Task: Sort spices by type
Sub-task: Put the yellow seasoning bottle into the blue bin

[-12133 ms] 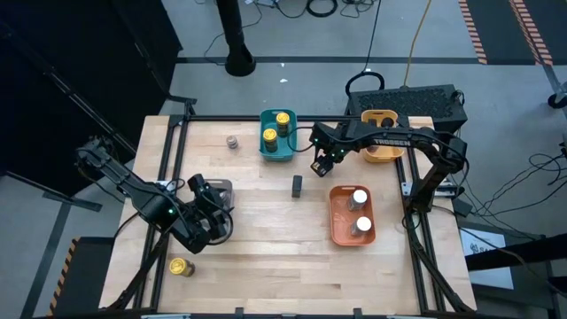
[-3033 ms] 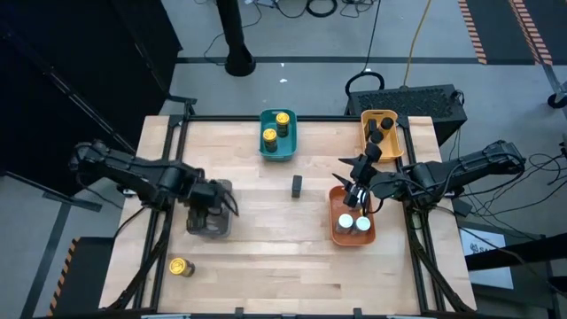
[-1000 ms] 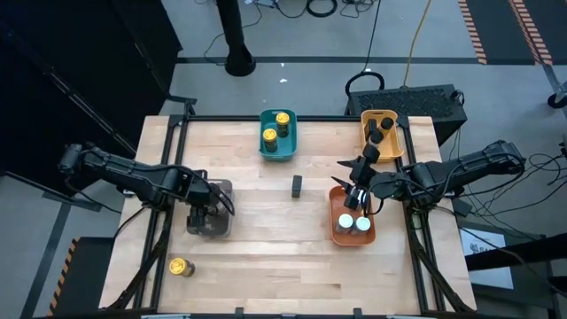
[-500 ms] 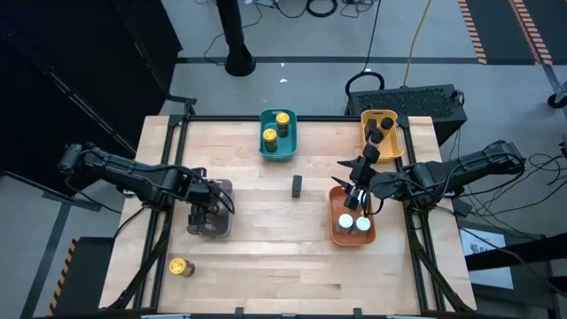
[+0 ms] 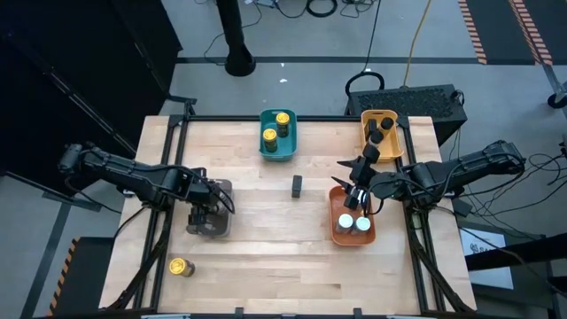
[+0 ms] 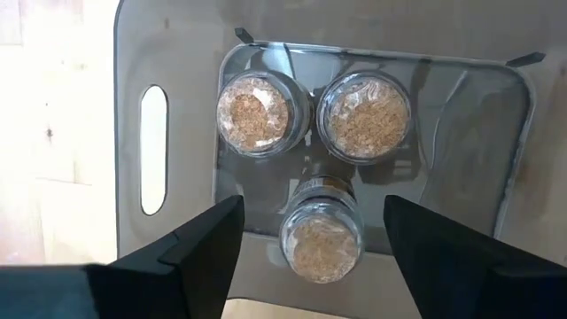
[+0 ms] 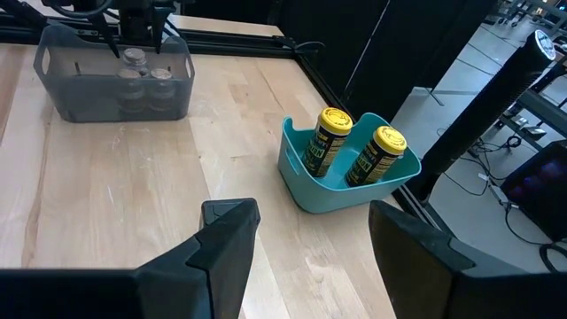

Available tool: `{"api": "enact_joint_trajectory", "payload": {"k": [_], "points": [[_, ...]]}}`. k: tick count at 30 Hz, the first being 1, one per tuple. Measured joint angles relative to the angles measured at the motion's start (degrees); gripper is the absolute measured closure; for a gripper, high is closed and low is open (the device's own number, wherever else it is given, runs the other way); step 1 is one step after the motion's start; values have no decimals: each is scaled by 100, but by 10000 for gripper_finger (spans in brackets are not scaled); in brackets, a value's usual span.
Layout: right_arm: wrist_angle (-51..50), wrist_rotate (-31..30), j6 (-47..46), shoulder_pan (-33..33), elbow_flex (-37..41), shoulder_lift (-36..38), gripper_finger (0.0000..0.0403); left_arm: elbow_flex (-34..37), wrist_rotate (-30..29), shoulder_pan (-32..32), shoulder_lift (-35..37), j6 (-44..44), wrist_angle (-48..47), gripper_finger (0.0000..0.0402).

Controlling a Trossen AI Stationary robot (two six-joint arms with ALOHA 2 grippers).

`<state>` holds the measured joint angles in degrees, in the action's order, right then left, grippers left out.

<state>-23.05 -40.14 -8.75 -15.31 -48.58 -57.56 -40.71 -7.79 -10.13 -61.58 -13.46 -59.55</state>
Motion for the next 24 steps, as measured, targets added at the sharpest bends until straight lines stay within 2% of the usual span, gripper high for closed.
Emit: {"api": "enact_joint_trajectory", "payload": {"k": [8, 16, 20, 24], "points": [[0, 2, 0, 0, -2, 0, 200, -23, 37, 0, -1, -25, -29, 123], [2, 0, 0, 0, -2, 0, 200, -766, 787, 0, -4, -771, -142, 123], [2, -2, 24, 0, -2, 0, 200, -1313, 1321, 0, -3, -1566, -140, 123], [4, 0, 24, 0, 0, -1, 200, -1737, 2276, -120, -35, -2847, -118, 123]]}}
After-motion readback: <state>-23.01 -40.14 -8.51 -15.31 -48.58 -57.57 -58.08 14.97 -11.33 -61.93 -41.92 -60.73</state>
